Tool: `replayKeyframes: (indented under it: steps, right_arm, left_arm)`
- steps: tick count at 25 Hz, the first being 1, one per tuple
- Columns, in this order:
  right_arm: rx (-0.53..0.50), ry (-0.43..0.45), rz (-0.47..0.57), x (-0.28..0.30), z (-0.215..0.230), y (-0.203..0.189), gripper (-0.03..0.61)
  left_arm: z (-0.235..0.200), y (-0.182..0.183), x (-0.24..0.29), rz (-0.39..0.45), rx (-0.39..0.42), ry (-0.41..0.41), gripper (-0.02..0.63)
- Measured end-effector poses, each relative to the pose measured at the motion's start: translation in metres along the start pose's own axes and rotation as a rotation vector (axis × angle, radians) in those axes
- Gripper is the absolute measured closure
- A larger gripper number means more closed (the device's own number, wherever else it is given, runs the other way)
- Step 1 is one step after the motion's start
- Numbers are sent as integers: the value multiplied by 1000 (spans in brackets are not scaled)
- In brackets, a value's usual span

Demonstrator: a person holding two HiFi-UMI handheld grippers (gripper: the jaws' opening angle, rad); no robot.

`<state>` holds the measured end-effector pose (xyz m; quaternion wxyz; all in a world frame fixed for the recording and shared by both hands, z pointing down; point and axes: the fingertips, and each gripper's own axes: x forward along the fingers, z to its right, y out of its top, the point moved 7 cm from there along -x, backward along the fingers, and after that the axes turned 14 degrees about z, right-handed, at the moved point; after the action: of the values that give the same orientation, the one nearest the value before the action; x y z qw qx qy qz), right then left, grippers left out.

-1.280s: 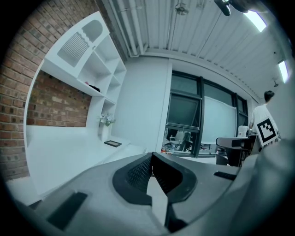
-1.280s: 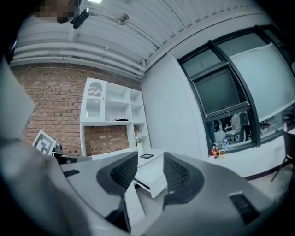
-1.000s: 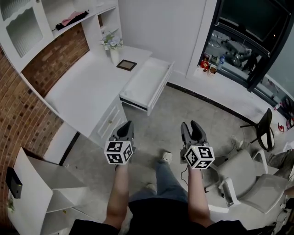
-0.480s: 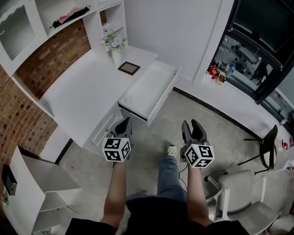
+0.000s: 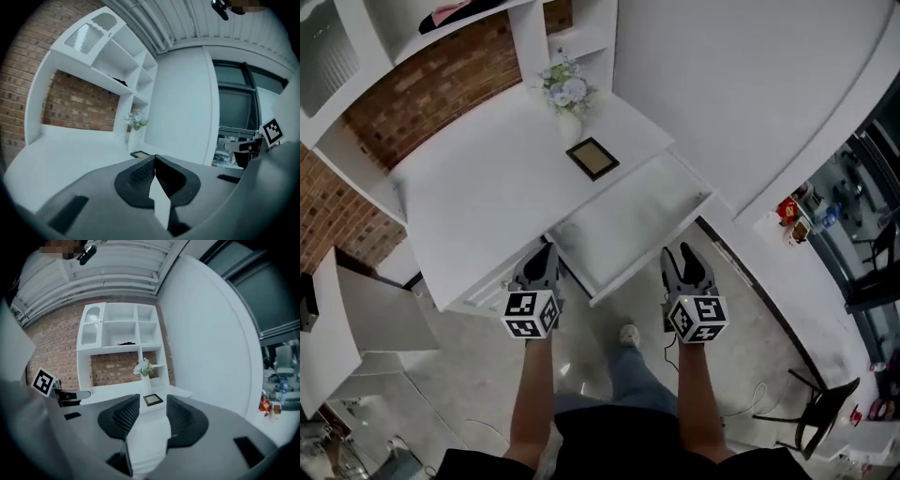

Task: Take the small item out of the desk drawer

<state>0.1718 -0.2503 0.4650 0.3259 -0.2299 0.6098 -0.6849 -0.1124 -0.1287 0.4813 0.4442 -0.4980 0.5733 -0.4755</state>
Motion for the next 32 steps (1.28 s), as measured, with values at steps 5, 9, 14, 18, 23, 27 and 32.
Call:
replayKeyframes:
  steps: [5,9,14,18,23,27,32]
  right_arm:
    - [-6,172,-70,81,34,-3,420]
    - [3,285,-118,116,31,-14,420]
    - [-12,391,-162,145,20,-25,420]
    - [-56,478,-188,162,6,-27,420]
    - [-163,653,-283,187,-18,-45,420]
    - [-314,872,-403,202,-51,-79,420]
    - [-544,1114,-537,205,-82,-126,420]
  left_arm:
    - [-4,1,31,-3,16,190,604]
    - [-10,1,31,-17,28,299,604]
    - [-17,3,35,-9,41,366,604]
    - [-24,4,33,0,22,410,604]
    - [-30,5,31,1,12,444,604]
    - [-37,2,26,1,-9,467,604]
    - [-37,-14,17,-16,-60,494,604]
